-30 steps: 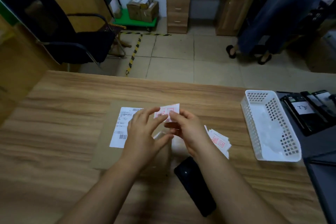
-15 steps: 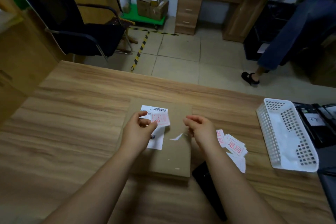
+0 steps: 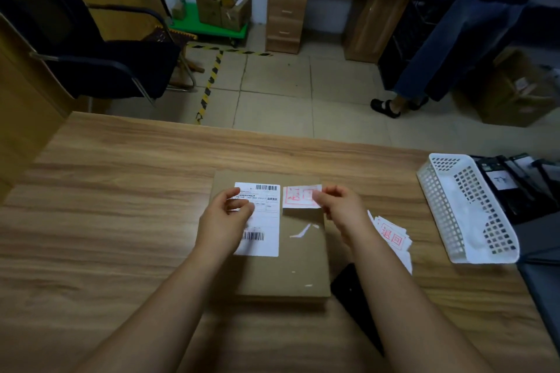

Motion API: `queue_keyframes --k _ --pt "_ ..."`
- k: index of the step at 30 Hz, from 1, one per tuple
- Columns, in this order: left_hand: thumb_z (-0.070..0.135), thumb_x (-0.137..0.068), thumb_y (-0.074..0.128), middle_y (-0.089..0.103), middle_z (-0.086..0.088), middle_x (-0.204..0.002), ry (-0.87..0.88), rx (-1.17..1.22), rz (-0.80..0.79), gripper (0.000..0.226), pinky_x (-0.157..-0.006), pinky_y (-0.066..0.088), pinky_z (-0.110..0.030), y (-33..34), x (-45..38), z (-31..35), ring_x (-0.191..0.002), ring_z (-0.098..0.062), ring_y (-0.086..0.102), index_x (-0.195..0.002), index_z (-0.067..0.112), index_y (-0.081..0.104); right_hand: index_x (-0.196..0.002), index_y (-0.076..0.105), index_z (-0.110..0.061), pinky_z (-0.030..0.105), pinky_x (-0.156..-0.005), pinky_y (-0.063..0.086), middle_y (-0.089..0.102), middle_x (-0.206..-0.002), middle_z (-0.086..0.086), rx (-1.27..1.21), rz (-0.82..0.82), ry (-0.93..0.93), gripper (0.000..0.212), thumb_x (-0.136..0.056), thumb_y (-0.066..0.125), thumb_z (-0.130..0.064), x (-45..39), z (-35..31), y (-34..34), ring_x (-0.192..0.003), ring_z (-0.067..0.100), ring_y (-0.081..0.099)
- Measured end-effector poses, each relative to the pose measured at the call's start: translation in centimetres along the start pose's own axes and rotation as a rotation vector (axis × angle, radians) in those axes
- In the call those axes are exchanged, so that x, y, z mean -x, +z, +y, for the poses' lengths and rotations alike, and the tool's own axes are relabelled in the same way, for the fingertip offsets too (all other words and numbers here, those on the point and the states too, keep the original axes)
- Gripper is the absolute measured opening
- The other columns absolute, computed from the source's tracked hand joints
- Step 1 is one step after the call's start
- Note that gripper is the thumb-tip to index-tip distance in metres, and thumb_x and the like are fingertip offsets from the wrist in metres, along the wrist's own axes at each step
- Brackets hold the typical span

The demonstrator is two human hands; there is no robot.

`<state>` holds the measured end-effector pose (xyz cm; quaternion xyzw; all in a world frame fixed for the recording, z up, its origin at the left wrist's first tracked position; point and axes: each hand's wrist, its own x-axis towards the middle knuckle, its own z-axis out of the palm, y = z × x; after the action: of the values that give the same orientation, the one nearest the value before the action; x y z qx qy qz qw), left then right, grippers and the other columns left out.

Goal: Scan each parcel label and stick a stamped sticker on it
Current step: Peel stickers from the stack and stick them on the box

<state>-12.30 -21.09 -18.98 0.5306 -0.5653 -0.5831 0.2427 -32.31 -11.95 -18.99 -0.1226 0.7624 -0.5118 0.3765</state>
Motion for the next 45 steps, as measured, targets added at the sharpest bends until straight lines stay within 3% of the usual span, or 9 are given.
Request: queue_keyframes --k 4,7,10,12,18,27,30,34,45 --pt "0.05 -0.083 0.051 0.063 0.006 -0.123 0.453 -0.662 0.073 0.044 -0.094 0.039 -0.035 -1.8 0.3 -2.8 -0.114 -0.019 0.055 -0.114 0.024 0.069 -0.08 0.063 -0.02 0.036 -0.08 0.05 0.07 -0.087 0.003 0.469 0.089 -0.116 0.012 -0.082 0.074 -0.017 -1.4 1.3 0.7 -0.083 0.022 0.064" --pt "0.055 -0.077 0.045 0.059 0.001 -0.132 0.513 -0.942 -0.004 0.049 -0.095 0.041 -0.045 -2.3 0.6 -5.2 -0.122 -0.021 0.047 -0.11 0.028 0.069 -0.102 0.059 -0.02 0.037 -0.081 0.05 0.067 -0.1 0.005 0.771 0.116 -0.223 0.022 -0.087 0.068 -0.033 -0.7 1.8 1.6 -0.098 0.03 0.063" --pt "0.053 -0.08 0.042 0.056 -0.003 -0.138 0.534 -1.044 -0.057 0.051 -0.093 0.047 -0.052 -2.8 0.6 -7.0 -0.128 -0.02 0.035 -0.115 0.025 0.067 -0.136 0.048 -0.017 0.037 -0.085 0.044 0.062 -0.126 0.011 0.755 0.189 -0.082 0.064 -0.084 0.071 -0.047 -0.7 1.6 -0.1 -0.117 0.034 0.057" --pt "0.052 -0.084 0.04 0.053 -0.003 -0.142 0.533 -1.059 -0.072 0.052 -0.095 0.047 -0.053 -2.9 0.5 -7.6 -0.132 -0.021 0.03 -0.121 0.024 0.065 -0.138 0.049 -0.017 0.039 -0.093 0.042 0.057 -0.135 0.011 0.749 0.267 -0.145 0.061 -0.088 0.065 -0.047 -0.7 1.8 -0.5 -0.124 0.032 0.052" --pt "0.059 -0.087 0.024 0.029 0.002 -0.159 0.486 -0.969 -0.104 0.069 -0.114 0.029 -0.048 -2.6 0.8 -8.4 -0.146 -0.022 0.015 -0.141 0.024 0.049 -0.156 0.015 -0.032 0.044 -0.12 0.0 -0.002 -0.166 -0.008 1.304 -0.108 -0.508 0.075 -0.09 0.005 -0.066 1.7 5.4 4.2 -0.152 0.016 -0.005" --pt "0.071 -0.076 0.012 0.013 0.003 -0.164 0.436 -0.936 -0.149 0.088 -0.12 0.011 -0.043 -3.1 1.6 -7.1 -0.15 -0.021 0.005 -0.149 0.028 0.035 -0.155 0.025 -0.014 0.031 -0.12 0.014 0.018 -0.164 0.001 0.898 0.04 -0.266 0.065 -0.102 0.039 -0.048 4.9 8.9 -2.6 -0.151 0.017 0.014" --pt "0.077 -0.077 0.045 0.019 -0.006 -0.162 0.344 -0.847 -0.063 0.094 -0.119 0.017 -0.042 -5.3 2.3 -7.7 -0.149 -0.027 0.015 -0.151 0.021 0.031 -0.149 0.04 -0.012 0.032 -0.113 0.026 0.039 -0.155 0.007 0.726 0.159 -0.143 0.062 -0.098 0.048 -0.047 6.7 9.3 -3.7 -0.143 0.022 0.035" --pt "0.056 -0.061 0.084 0.06 0.007 -0.128 0.209 -0.53 -0.229 0.086 -0.096 0.049 -0.035 -8.0 4.4 -8.7 -0.117 -0.016 0.058 -0.132 0.031 0.045 -0.138 0.05 -0.032 0.02 -0.09 0.047 0.06 -0.131 -0.012 0.526 -0.235 -0.051 0.059 -0.085 0.075 -0.039 9.6 8.7 -2.7 -0.116 0.006 0.059" --pt "0.035 -0.059 0.093 0.043 0.01 -0.137 0.488 -0.426 0.174 0.12 -0.106 0.044 -0.039 -13.3 17.1 0.9 -0.125 -0.015 0.047 -0.154 0.035 0.019 -0.147 0.026 -0.043 0.004 -0.083 0.043 0.052 -0.127 -0.026 0.395 -0.397 -0.609 0.105 -0.067 0.09 -0.018 17.5 -1.6 -4.1 -0.106 -0.018 0.054"
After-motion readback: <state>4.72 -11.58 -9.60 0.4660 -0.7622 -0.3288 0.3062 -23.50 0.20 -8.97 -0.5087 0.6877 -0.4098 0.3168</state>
